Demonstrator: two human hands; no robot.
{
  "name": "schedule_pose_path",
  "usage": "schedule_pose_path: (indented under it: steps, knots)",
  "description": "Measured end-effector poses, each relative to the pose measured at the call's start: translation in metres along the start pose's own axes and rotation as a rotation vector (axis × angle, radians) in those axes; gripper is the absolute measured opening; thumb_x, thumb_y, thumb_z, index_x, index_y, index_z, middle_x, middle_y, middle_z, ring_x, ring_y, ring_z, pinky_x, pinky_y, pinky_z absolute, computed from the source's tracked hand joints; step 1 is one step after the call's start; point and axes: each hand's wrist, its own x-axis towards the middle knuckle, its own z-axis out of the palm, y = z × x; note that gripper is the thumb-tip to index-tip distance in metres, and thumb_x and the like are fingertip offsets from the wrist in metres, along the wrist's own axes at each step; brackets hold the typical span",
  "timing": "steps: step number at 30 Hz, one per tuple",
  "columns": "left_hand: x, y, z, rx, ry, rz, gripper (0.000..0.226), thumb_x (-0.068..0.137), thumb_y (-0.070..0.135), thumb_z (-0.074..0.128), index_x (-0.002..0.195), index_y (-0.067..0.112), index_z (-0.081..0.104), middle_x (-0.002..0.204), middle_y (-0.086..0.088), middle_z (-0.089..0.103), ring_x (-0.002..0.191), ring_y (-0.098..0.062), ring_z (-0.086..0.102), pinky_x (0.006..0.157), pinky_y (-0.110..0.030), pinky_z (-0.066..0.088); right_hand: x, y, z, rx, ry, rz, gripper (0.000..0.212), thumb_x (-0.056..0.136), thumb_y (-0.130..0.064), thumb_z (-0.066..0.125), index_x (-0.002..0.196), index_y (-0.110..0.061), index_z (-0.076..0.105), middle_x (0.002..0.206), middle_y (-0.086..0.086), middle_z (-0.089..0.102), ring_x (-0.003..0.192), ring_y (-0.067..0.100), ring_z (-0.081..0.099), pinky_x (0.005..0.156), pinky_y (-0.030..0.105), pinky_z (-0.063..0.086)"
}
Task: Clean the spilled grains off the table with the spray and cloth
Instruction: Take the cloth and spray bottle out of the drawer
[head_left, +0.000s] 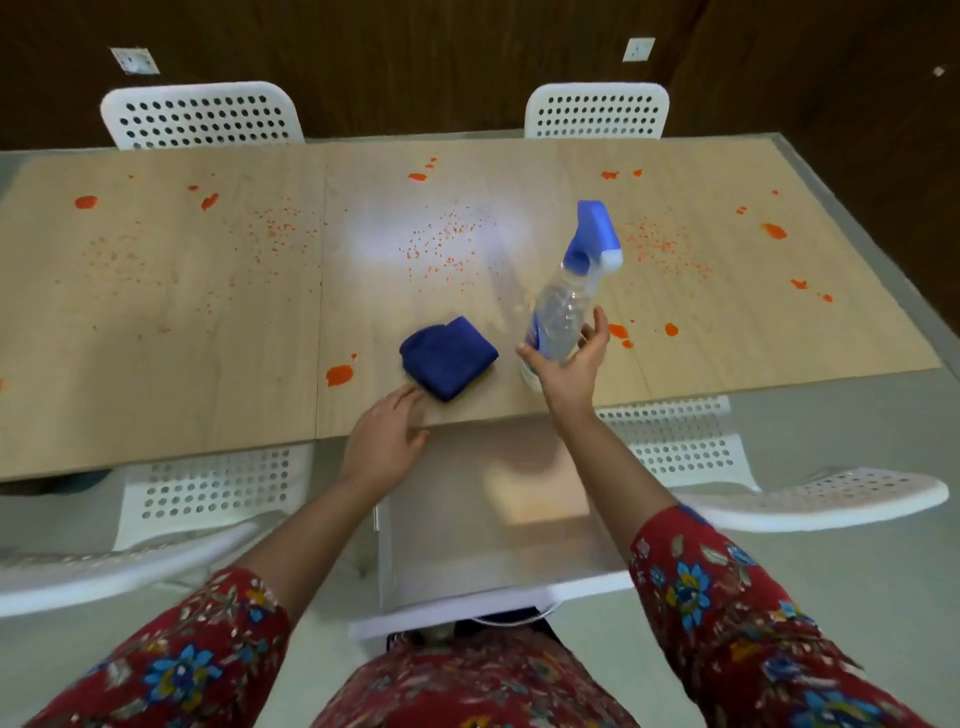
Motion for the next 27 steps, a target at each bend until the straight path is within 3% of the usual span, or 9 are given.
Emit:
schedule_pose_path:
  steps: [2, 5, 6, 8, 11, 13, 16, 22, 27]
  knots:
    - [-0.005, -0.009, 0.001, 0.122, -0.123, 0.019, 0.068, 0.093, 0.031, 0.058, 0.152, 0.02, 0.027, 0.159, 0.005, 0.023, 0.143, -0.014, 0.027, 0.116, -0.036, 0.023, -0.032, 0.014, -0.026, -0.066, -0.059, 0.138, 0.089, 0.073, -0.02, 0.084, 0.144, -0.018, 0.03, 0.129, 0.002, 0.047, 0.113, 0.013, 0.05, 0.095, 0.028, 0.043]
    - [-0.01, -0.009, 0.002, 0.176, -0.175, 0.031, 0.07, 0.096, 0.035, 0.052, 0.154, 0.021, 0.017, 0.162, 0.005, 0.013, 0.147, -0.015, 0.018, 0.118, -0.039, 0.017, -0.103, 0.041, -0.076, -0.053, -0.334, 0.262, 0.024, 0.092, -0.013, 0.064, 0.116, -0.008, 0.059, 0.093, 0.0, 0.065, 0.078, 0.008, 0.061, 0.079, 0.031, 0.046]
    - [-0.012, -0.007, 0.004, 0.186, -0.179, 0.035, 0.069, 0.097, 0.036, 0.05, 0.155, 0.02, 0.017, 0.162, 0.003, 0.012, 0.147, -0.017, 0.016, 0.118, -0.04, 0.016, -0.126, 0.049, -0.091, -0.069, -0.453, 0.303, 0.013, 0.095, -0.012, 0.06, 0.105, -0.005, 0.064, 0.085, 0.002, 0.068, 0.073, 0.01, 0.063, 0.077, 0.032, 0.048]
    - [-0.013, -0.005, 0.007, 0.196, -0.147, 0.035, 0.067, 0.098, 0.04, 0.046, 0.154, 0.018, 0.018, 0.162, 0.001, 0.012, 0.148, -0.019, 0.015, 0.118, -0.041, 0.015, -0.159, 0.065, -0.112, -0.213, -0.734, 0.323, 0.014, 0.097, -0.013, 0.058, 0.094, -0.006, 0.069, 0.086, 0.001, 0.072, 0.078, 0.011, 0.066, 0.08, 0.029, 0.049]
    - [-0.016, -0.004, 0.013, 0.189, -0.119, 0.025, 0.064, 0.099, 0.043, 0.042, 0.153, 0.016, 0.02, 0.162, -0.002, 0.014, 0.148, -0.021, 0.016, 0.118, -0.041, 0.016, -0.187, 0.09, -0.121, -0.726, -1.089, 0.246, 0.03, 0.102, -0.021, 0.043, 0.12, -0.017, 0.067, 0.124, -0.002, 0.066, 0.113, 0.014, 0.06, 0.097, 0.03, 0.044]
    - [-0.017, -0.003, 0.015, 0.191, -0.1, 0.029, 0.064, 0.099, 0.044, 0.041, 0.153, 0.015, 0.02, 0.161, -0.003, 0.015, 0.148, -0.022, 0.017, 0.119, -0.042, 0.017, -0.194, 0.102, -0.112, -1.059, -1.098, 0.091, 0.038, 0.101, -0.016, 0.037, 0.135, -0.02, 0.056, 0.136, 0.004, 0.057, 0.12, 0.025, 0.054, 0.097, 0.036, 0.045]
    - [-0.019, -0.002, 0.015, 0.203, -0.108, 0.033, 0.063, 0.1, 0.043, 0.041, 0.153, 0.015, 0.02, 0.162, -0.003, 0.014, 0.148, -0.022, 0.015, 0.119, -0.043, 0.015, -0.194, 0.109, -0.093, -1.28, -0.977, 0.013, 0.041, 0.094, -0.012, 0.042, 0.125, -0.025, 0.065, 0.125, 0.003, 0.065, 0.11, 0.026, 0.06, 0.088, 0.035, 0.05]
    - [-0.019, 0.001, 0.012, 0.199, -0.114, 0.007, 0.061, 0.1, 0.043, 0.039, 0.153, 0.018, 0.022, 0.161, -0.001, 0.015, 0.148, -0.02, 0.015, 0.119, -0.041, 0.013, -0.161, 0.114, -0.071, -1.353, -0.96, -0.01, 0.039, 0.093, -0.011, 0.044, 0.12, -0.026, 0.068, 0.122, 0.003, 0.066, 0.108, 0.024, 0.062, 0.089, 0.035, 0.053]
    - [-0.02, 0.005, 0.013, 0.196, -0.098, -0.023, 0.06, 0.101, 0.045, 0.036, 0.153, 0.02, 0.021, 0.161, 0.0, 0.015, 0.147, -0.018, 0.017, 0.118, -0.04, 0.012, -0.116, 0.107, -0.041, -1.333, -0.874, -0.072, 0.037, 0.091, -0.01, 0.044, 0.116, -0.026, 0.067, 0.116, 0.002, 0.068, 0.104, 0.024, 0.063, 0.076, 0.029, 0.048]
